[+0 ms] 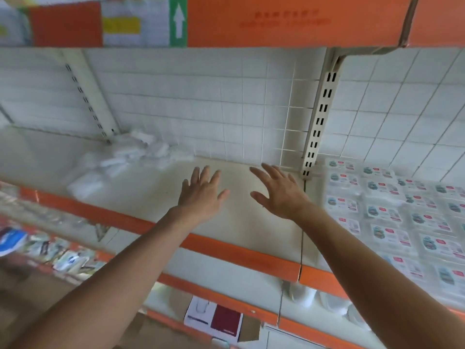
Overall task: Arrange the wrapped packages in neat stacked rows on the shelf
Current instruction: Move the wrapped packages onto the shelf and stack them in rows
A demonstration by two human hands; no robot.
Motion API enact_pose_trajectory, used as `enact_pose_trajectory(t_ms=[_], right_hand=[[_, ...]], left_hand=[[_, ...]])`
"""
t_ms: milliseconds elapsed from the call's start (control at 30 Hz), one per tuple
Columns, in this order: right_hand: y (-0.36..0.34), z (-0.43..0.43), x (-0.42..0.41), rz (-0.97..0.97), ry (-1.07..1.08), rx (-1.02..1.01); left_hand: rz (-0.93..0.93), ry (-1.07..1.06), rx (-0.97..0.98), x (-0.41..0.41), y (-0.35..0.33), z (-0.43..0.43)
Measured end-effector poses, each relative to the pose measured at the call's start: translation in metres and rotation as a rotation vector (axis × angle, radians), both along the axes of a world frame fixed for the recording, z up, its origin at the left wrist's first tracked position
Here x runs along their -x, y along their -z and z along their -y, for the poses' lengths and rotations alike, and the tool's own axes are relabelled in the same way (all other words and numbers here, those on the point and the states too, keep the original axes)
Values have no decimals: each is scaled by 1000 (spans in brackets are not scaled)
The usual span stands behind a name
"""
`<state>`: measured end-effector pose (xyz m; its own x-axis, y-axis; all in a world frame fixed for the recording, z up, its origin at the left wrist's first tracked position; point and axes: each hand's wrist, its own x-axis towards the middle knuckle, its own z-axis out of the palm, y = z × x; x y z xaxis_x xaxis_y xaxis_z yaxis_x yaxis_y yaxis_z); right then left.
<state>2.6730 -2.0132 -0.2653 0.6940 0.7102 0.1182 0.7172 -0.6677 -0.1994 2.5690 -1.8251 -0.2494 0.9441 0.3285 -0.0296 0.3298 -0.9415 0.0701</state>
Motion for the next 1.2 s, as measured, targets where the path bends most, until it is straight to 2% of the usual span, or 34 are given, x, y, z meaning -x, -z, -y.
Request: enact_pose_trajectory(t_ms=[233,467,800,1000,1200], right_hand=[[4,-64,24,29,-82,25],[21,-156,29,-94,-113,-9],[35,-287,21,-178,75,-12],[46,-317,12,-56,229,149],[46,-329,-13,-66,285,184]], left_hand=[[93,-111,-7,40,3,-55],[111,-109,47,44,18,-137],[72,136,127,13,43,-263],[42,207,163,-13,58,-292],[85,232,128,-25,69,-300]])
